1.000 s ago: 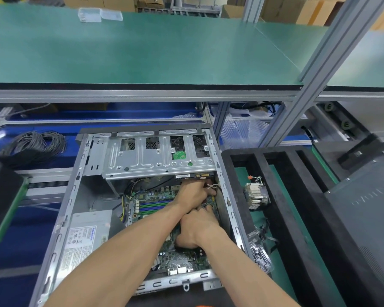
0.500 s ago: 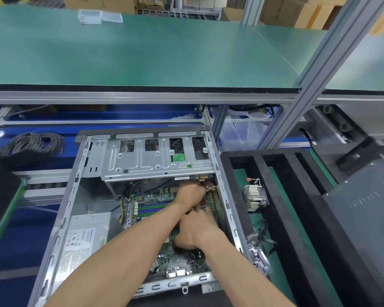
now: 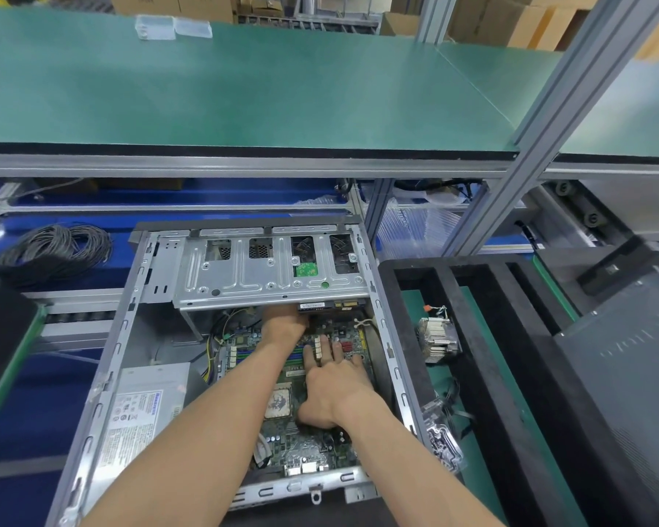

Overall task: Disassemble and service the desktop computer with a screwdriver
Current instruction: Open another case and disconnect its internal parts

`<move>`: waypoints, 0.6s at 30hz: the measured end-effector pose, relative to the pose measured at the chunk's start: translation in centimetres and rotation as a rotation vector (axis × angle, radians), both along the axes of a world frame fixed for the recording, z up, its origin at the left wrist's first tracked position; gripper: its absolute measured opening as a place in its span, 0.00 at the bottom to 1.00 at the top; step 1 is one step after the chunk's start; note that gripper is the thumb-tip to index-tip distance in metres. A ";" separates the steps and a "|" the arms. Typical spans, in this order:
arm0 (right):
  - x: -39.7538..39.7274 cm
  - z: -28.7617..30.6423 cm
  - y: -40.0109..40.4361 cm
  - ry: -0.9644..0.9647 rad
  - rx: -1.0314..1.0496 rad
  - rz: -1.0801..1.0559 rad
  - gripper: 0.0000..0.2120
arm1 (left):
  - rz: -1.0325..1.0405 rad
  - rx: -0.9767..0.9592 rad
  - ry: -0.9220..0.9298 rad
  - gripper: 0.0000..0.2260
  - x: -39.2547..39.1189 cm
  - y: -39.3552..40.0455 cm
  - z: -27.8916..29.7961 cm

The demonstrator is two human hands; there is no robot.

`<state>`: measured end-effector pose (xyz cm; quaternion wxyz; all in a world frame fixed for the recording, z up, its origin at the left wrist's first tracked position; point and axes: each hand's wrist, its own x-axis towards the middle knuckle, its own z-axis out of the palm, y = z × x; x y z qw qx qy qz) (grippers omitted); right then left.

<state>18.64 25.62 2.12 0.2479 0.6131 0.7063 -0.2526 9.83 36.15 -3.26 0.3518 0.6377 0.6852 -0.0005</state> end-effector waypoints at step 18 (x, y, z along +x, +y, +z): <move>-0.1 1.2 -0.4 0.064 0.077 -0.102 0.35 | -0.278 0.062 0.049 0.13 -0.6 -2.9 4.2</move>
